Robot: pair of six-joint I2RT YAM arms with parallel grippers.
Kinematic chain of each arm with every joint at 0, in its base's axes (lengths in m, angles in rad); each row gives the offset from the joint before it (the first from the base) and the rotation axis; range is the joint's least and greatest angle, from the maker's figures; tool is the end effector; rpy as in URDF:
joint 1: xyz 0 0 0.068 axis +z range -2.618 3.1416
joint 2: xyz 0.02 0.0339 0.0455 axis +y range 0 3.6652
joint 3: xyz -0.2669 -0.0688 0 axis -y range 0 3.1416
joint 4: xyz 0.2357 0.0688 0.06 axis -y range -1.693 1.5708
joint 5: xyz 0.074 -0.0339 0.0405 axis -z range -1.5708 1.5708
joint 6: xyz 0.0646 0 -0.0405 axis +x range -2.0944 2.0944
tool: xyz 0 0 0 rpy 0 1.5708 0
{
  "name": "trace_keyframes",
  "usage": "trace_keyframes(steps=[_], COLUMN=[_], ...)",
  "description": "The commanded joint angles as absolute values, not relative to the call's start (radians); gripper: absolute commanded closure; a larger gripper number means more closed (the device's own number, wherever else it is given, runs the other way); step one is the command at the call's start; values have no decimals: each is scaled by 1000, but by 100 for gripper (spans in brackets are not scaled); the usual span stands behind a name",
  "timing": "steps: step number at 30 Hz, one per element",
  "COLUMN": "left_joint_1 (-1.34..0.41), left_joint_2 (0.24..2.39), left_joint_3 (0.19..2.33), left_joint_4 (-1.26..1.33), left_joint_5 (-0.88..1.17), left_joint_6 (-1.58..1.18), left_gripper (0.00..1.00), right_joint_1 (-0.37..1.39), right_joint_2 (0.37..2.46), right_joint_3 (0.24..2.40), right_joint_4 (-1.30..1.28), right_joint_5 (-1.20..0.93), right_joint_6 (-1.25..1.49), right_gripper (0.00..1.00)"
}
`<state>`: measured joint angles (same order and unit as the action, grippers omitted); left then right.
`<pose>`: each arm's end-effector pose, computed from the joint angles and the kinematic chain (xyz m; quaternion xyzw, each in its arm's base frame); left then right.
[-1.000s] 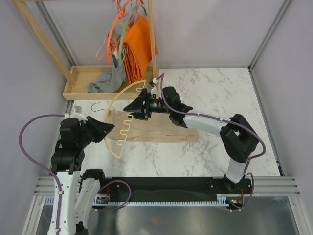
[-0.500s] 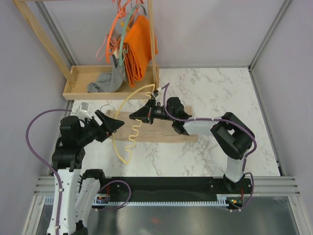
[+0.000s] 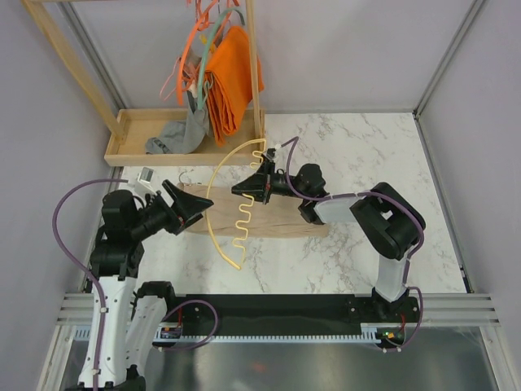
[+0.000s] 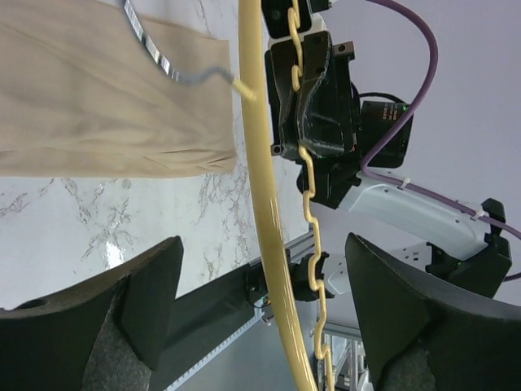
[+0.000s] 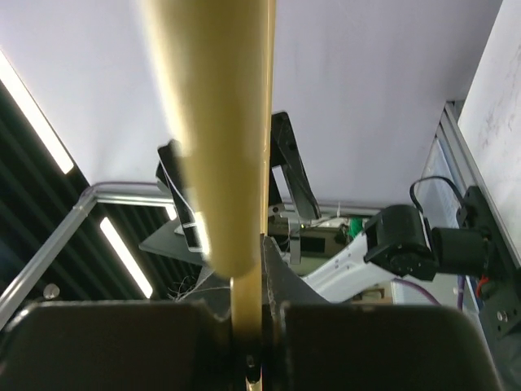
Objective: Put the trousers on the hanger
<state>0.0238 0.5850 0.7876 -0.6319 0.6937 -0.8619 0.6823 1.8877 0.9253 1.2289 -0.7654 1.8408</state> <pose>0.1297 -0.0382 0.3156 -0.1732 0.7937 -0.4680 0.3477 0.2849 0.2891 0.2398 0.0598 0.6336 0.7713 0.0085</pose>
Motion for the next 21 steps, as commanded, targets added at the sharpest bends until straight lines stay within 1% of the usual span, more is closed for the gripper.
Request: trace_keyframes(steps=[1,4,6,7,8,9,13,14,18,21], left_joint_1=[25,25,25,23,23,25,21,23,20,15], left_joint_2=[617,655,676,730,741,750,784,790,787,785], left_joint_3=[770,767,772,781,781,785,781,775,770,773], left_joint_4=[-512,-456,-448,-446,-446,-446,-445,-446,-446,-443], left_joint_5=[770,779,779,794,795,805,837,850,854,845], left_joint_6=[-942,-977,-991,-999,-999,-999,-993,-991,-988,-988], left_gripper=[12,14,16,23,23,28,34,38,41,51], right_joint_1=[689,689,689,689,689,689,689,689,698,707], right_joint_2=[1882,1879,1875,1873,1871,1870,1875,1878,1882,1890], right_joint_3=[940,950,953,957,957,956,974,977,994,1006], right_joint_4=[1398,1348,1347,1348,1348,1350,1350,1344,1316,1305], right_joint_5=[-860,-885,-891,-902,-902,-902,-896,-891,-879,-868], right_joint_6=[1844,1812,1802,1798,1798,1796,1792,1789,1769,1763], right_gripper=[100,100,100,100,100,100,100,100,100,100])
